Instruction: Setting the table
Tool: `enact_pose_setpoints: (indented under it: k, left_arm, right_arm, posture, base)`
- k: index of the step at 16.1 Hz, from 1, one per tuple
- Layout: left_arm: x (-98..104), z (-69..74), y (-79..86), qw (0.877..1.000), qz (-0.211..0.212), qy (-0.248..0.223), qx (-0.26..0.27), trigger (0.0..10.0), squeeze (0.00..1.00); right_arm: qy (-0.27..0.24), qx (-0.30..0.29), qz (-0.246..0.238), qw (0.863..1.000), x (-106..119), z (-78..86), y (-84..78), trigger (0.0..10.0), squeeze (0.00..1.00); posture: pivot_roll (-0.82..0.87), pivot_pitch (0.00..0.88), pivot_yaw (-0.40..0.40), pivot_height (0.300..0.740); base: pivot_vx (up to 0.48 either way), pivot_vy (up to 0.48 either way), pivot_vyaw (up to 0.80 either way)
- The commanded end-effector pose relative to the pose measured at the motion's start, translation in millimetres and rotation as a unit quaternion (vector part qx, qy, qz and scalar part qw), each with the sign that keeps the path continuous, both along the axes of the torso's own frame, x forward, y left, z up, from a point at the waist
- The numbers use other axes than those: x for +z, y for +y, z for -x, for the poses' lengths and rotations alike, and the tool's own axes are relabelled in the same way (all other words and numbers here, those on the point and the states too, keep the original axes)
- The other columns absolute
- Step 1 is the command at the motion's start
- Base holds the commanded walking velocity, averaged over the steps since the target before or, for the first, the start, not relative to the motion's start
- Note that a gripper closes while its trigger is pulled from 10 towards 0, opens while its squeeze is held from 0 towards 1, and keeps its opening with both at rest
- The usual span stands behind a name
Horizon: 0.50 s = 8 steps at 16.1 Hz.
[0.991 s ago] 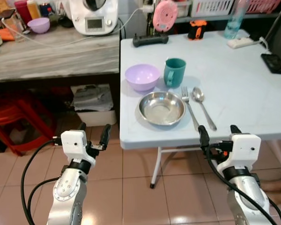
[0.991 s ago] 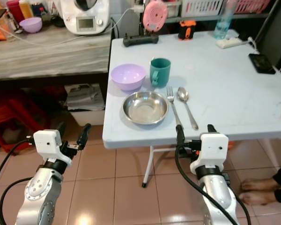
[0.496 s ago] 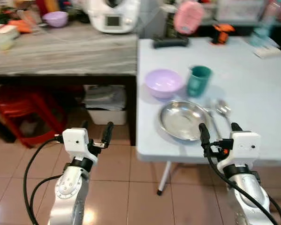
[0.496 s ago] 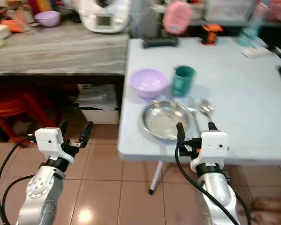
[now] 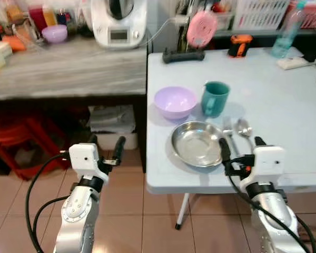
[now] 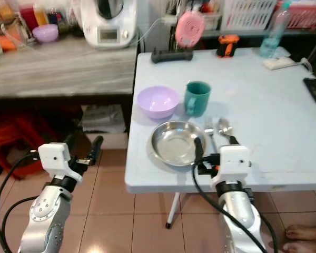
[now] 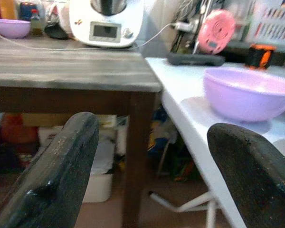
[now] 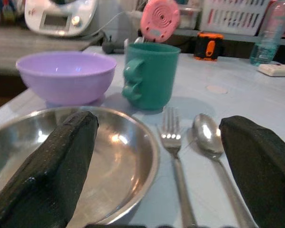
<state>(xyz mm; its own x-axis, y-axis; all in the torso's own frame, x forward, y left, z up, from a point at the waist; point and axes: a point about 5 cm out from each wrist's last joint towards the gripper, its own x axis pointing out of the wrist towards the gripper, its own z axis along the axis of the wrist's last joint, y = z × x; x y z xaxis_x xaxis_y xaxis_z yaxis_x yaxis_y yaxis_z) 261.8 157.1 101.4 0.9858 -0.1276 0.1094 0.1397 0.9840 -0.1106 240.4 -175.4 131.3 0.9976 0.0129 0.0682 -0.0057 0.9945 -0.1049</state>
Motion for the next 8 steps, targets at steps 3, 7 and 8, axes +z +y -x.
enact_pose_setpoints:
  k: [3, 7, 8]
  left_arm:
    - [-4, 17.6, 15.8, 0.997, -0.075, -0.009, 0.013, 10.0, 0.00]
    - [-7, 33.8, 30.3, 0.992, -0.124, -0.014, 0.017, 10.0, 0.00]
    - [-7, 34.3, 30.5, 0.992, -0.125, -0.014, 0.015, 10.0, 0.00]
  right_arm:
    - [-0.005, 0.017, -0.021, 1.000, 1, 0.2, 0.8, 10.0, 0.00]
    - [0.008, 0.038, -0.048, 0.998, -3, 2.7, 1.5, 10.0, 0.00]
    - [0.014, 0.040, -0.059, 0.997, -5, 3.0, 0.4, 10.0, 0.00]
  posture:
    - [-0.12, 0.059, 0.053, 0.740]
    - [-0.11, 0.071, 0.053, 0.740]
    - [-0.11, 0.071, 0.053, 0.740]
  base:
    - [0.000, 0.000, 0.00]
    - [0.000, 0.000, 0.00]
    - [0.000, 0.000, 0.00]
